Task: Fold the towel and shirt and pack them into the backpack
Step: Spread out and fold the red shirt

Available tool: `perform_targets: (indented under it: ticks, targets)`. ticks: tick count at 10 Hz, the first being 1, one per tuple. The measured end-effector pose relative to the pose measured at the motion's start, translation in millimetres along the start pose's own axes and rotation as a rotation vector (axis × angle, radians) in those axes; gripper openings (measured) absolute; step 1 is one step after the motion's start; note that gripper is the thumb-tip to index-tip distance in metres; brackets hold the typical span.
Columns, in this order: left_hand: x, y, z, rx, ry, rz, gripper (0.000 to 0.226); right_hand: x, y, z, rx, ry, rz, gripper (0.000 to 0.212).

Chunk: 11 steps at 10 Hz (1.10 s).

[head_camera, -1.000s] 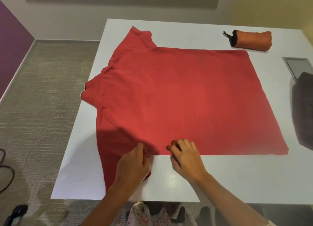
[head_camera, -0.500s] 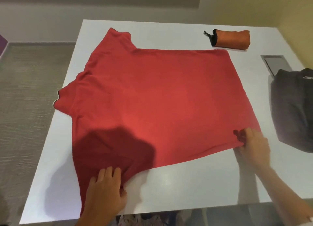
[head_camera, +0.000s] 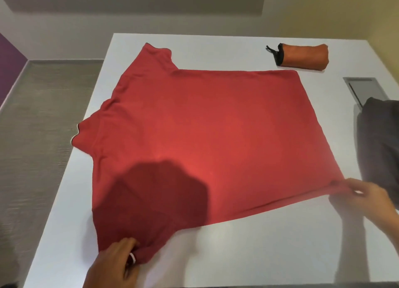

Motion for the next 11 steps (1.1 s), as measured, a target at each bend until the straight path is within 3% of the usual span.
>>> perform_targets:
  ticks: [1,2,3,4,5,6,7,8,10,11]
  targets:
    - [19.7,-12.3,-29.0,-0.214,-0.174,-0.088,0.034,9.4,-34.7,-14.4,0.172,-0.134,0.014,0.009]
    - [64.8,-15.7,-96.5,-0.514,-0.196,-0.166,0.048,29.3,-58.4,-36.9,0.286,-0.158,0.066,0.011]
    - [96.5,-7.9,-121.9,-0.632,-0.26,-0.165,0.026,47.8,-69.2,-42.3,0.438,-0.157,0.081,0.013]
    - [168.5,-12.0,-157.1,-0.717,-0.269,-0.217,0.074,84.9,-77.3,-46.0,0.526,-0.103,0.102,0.015]
    - [206.6,-0.3,-166.8,-0.677,-0.325,-0.245,0.042,107.5,-88.0,-43.2,0.59,-0.104,0.115,0.015]
    - [266.3,10.3,-179.7,-0.472,-0.21,-0.203,0.02,139.5,-94.6,-35.0,0.627,-0.147,0.121,0.025]
    - [298.9,12.8,-182.0,-0.364,-0.078,-0.182,0.016,153.1,-98.1,-29.9,0.635,-0.13,0.13,0.027]
    - [322.8,-3.8,-169.3,-0.345,0.125,-0.257,0.034,153.5,-106.1,-27.4,0.655,-0.067,0.158,0.035]
    - [249.3,-45.8,-119.1,-0.331,0.367,-0.484,0.039,117.8,-90.2,-25.2,0.651,0.031,0.243,0.057]
    - [213.8,-53.1,-104.3,-0.358,0.355,-0.573,0.045,103.0,-83.8,-26.3,0.667,0.054,0.254,0.049]
Point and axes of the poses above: each hand's wrist, its own x-axis towards the middle knuckle, its own z-axis out of the palm, y = z × x, the point moved 7 cm from there along x, towards the middle knuckle, and after that the axes turned 14 degrees about -z, right-handed, at the moved point
